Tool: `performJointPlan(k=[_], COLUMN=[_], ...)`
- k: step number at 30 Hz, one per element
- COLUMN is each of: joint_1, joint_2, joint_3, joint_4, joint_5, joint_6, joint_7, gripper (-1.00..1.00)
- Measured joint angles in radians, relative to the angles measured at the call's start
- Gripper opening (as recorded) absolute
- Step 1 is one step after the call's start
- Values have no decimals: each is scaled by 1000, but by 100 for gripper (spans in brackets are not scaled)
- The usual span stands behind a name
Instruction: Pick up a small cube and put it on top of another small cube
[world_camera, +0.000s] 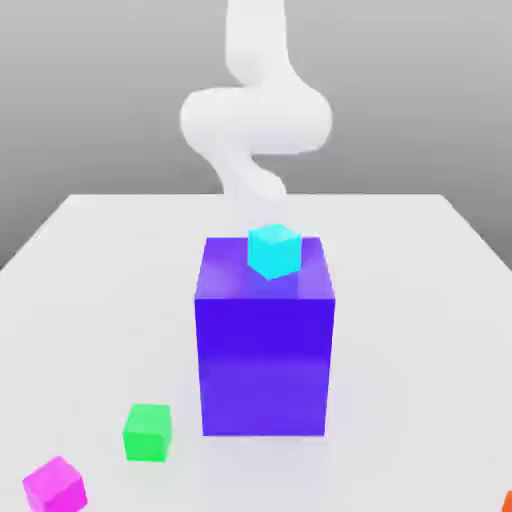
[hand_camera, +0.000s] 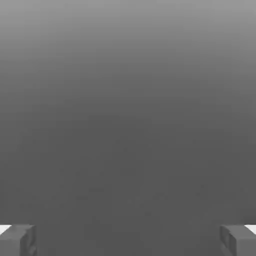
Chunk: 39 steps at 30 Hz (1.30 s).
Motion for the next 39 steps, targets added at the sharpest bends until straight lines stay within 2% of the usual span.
performJointPlan(k=[11,20,27,35,39], joint_1=[123,129,56,-44,-113], joint_2=[359,662,889,1115,1257], joint_3=[-241,-356,-355,-344,-268], joint_4=[14,27,35,39,71], joint_5=[112,268,347,322,391], joint_6=[87,150,204,295,393], joint_7=[-466,-887,-1186,-1440,-1517], gripper=[0,0,0,0,0])
